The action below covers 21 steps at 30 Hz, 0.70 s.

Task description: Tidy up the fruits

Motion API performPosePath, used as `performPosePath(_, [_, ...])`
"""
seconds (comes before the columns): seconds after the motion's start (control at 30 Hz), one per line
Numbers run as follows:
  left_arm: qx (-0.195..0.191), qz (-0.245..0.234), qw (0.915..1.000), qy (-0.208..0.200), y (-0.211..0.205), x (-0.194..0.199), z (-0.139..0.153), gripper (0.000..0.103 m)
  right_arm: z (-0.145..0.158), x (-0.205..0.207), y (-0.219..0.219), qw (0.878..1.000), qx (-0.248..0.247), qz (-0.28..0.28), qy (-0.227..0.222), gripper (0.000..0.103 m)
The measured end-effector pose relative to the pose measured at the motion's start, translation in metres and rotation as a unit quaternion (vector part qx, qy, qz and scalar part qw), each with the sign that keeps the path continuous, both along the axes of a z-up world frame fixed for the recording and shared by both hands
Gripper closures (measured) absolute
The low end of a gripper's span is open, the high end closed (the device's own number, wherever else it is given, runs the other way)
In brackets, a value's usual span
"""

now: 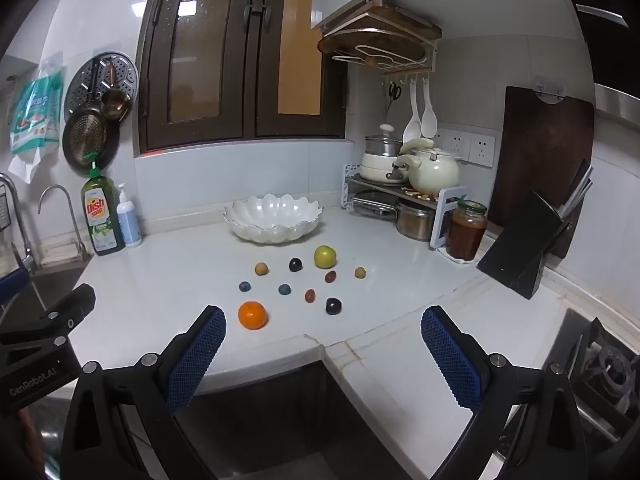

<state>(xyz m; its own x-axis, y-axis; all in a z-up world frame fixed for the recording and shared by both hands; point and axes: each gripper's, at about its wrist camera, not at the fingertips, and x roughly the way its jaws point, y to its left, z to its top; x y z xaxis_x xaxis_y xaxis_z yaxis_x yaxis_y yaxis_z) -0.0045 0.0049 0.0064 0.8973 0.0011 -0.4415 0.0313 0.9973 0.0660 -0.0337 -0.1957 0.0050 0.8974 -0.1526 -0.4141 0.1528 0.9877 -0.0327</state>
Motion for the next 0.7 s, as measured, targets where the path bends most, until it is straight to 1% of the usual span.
performPosePath(0.17, [0.002, 0.007, 0.9999, -0.009, -0.0008, -0.0013, 0.0006, 0.0, 0.0007, 0.0029, -0.005, 1.0, 0.003, 0.003, 0.003, 0.003])
performPosePath(0.37, [-0.003, 0.01, 0.9999, -0.004, 0.0035, 0.0018, 0.0, 0.0, 0.0021, 0.0058, -0.0056, 1.0, 0.003, 0.001, 0.004, 0.003])
performPosePath(0.7, [0.0, 0.01, 0.9999, -0.011, 0.0035, 0.0005, 0.0036, 0.0, 0.0005, 0.0072, -0.0042, 1.0, 0.002, -0.001, 0.001, 0.003])
